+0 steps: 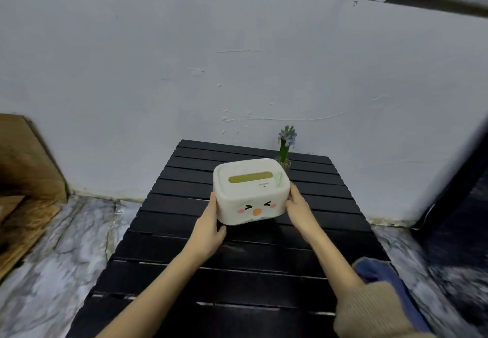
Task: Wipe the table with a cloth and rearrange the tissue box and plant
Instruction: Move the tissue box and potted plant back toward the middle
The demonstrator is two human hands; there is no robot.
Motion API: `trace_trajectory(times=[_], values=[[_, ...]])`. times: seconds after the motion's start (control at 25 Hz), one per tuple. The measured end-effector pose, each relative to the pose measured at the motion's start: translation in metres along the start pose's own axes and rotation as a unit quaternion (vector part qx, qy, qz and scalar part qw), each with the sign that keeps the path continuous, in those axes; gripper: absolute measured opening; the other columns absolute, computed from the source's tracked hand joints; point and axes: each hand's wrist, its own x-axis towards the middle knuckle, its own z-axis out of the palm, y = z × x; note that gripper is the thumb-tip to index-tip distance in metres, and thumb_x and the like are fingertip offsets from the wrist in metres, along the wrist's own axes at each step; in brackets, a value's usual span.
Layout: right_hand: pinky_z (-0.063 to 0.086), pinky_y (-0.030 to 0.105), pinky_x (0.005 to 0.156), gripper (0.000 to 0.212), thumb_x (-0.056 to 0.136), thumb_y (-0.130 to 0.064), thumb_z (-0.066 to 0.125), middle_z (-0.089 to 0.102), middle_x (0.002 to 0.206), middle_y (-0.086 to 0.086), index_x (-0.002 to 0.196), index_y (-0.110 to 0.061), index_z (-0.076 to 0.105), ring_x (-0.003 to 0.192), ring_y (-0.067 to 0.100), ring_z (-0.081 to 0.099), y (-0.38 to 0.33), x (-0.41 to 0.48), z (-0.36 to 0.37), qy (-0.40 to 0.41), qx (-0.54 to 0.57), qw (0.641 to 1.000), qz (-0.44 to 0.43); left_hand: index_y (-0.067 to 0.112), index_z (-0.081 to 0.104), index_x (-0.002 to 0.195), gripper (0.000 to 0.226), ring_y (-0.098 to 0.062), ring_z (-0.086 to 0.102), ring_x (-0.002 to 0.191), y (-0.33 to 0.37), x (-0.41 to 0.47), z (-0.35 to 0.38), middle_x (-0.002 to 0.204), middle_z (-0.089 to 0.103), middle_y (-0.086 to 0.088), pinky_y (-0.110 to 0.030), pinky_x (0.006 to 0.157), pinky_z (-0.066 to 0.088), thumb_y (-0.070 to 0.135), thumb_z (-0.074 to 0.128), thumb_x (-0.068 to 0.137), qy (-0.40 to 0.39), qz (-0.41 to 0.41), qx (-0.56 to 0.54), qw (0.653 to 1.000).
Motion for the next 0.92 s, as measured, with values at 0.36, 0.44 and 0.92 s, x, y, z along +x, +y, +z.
trace_trajectory(times=[0.36,0.44,0.92], values=[[0.034,0.032,0.102,0.055,0.090,-0.007,0.034,0.045,0.139,-0.003,0.139,-0.032,0.028,0.128,0.017,0.039,0.030,-0.023,0.011,-0.009,-0.014,0.999,0.028,0.027,0.017,0.141,0.071,-0.005,0.056,0.089,0.002,-0.037,-0.004,0.117,0.050,0.014,-0.021,0.088,0.046,0.003,0.049,0.083,0.002,-0.004,-0.023,1.000],[0.031,0.036,0.109,0.059,0.089,0.000,0.031,0.041,0.143,-0.003,0.140,-0.030,0.026,0.132,0.016,0.035,0.034,-0.020,0.007,-0.014,-0.028,0.999,0.030,0.024,0.020,0.141,0.067,-0.001,0.039,0.117,-0.003,-0.038,-0.009,0.128,0.032,0.022,-0.017,0.096,0.031,0.004,0.051,0.085,0.002,-0.001,-0.017,1.000],[0.024,0.040,0.113,0.064,0.090,-0.017,0.053,0.025,0.153,0.005,0.143,-0.017,0.017,0.139,0.023,0.026,0.050,0.070,-0.022,0.047,-0.113,0.993,0.003,0.014,0.019,0.143,0.054,-0.017,0.013,0.144,-0.091,0.030,-0.022,0.155,0.022,-0.004,-0.032,0.118,0.012,0.023,0.038,0.094,0.010,-0.045,0.206,0.978]])
